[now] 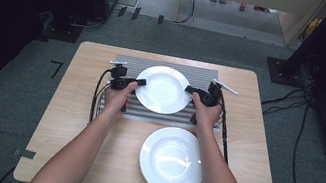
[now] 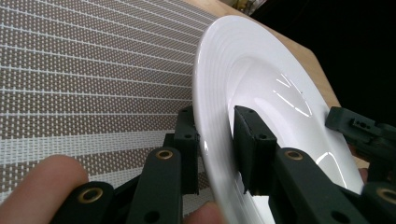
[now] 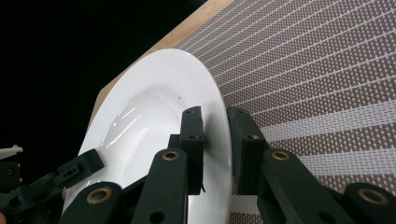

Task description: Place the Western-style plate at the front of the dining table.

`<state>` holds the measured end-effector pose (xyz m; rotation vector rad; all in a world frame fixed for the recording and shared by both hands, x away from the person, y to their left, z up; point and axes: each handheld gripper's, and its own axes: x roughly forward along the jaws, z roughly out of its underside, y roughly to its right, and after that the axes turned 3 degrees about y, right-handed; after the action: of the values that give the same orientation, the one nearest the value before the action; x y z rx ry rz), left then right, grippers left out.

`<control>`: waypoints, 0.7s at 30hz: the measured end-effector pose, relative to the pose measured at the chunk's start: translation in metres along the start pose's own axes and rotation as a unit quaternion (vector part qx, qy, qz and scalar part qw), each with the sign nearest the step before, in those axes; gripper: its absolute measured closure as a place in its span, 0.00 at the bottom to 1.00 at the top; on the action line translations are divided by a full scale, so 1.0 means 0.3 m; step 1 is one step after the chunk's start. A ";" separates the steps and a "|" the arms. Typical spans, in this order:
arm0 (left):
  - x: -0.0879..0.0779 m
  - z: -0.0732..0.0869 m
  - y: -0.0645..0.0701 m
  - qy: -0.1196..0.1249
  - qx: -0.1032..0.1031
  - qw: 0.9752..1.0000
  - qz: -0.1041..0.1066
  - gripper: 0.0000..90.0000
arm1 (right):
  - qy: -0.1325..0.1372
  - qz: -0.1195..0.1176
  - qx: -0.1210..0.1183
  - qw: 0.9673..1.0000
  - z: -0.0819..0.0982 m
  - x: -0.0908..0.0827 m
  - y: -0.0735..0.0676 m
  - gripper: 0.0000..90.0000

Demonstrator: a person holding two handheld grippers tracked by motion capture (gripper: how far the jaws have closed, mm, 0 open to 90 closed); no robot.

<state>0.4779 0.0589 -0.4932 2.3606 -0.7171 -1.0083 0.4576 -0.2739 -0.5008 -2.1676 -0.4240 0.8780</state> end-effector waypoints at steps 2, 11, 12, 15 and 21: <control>0.010 -0.002 -0.002 -0.003 -0.001 1.000 -0.006 0.80 | 0.001 0.003 0.006 1.000 0.000 0.011 0.008 0.87; 0.051 0.000 -0.011 -0.018 0.020 0.999 -0.038 0.77 | 0.003 0.025 -0.013 1.000 0.003 0.042 0.013 0.86; 0.054 -0.001 -0.014 -0.019 0.018 0.999 -0.037 0.77 | 0.003 0.027 -0.013 1.000 0.002 0.045 0.014 0.86; 0.060 -0.009 -0.014 -0.021 0.023 0.999 -0.043 0.77 | 0.003 0.023 -0.004 1.000 0.000 0.049 0.020 0.87; 0.067 -0.023 -0.001 -0.026 0.023 0.999 -0.041 0.77 | 0.013 0.019 -0.010 1.000 -0.010 0.054 0.028 0.86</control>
<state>0.4952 0.0481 -0.4994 2.4299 -0.6738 -1.1031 0.4712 -0.2724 -0.5130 -2.2092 -0.3804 0.8690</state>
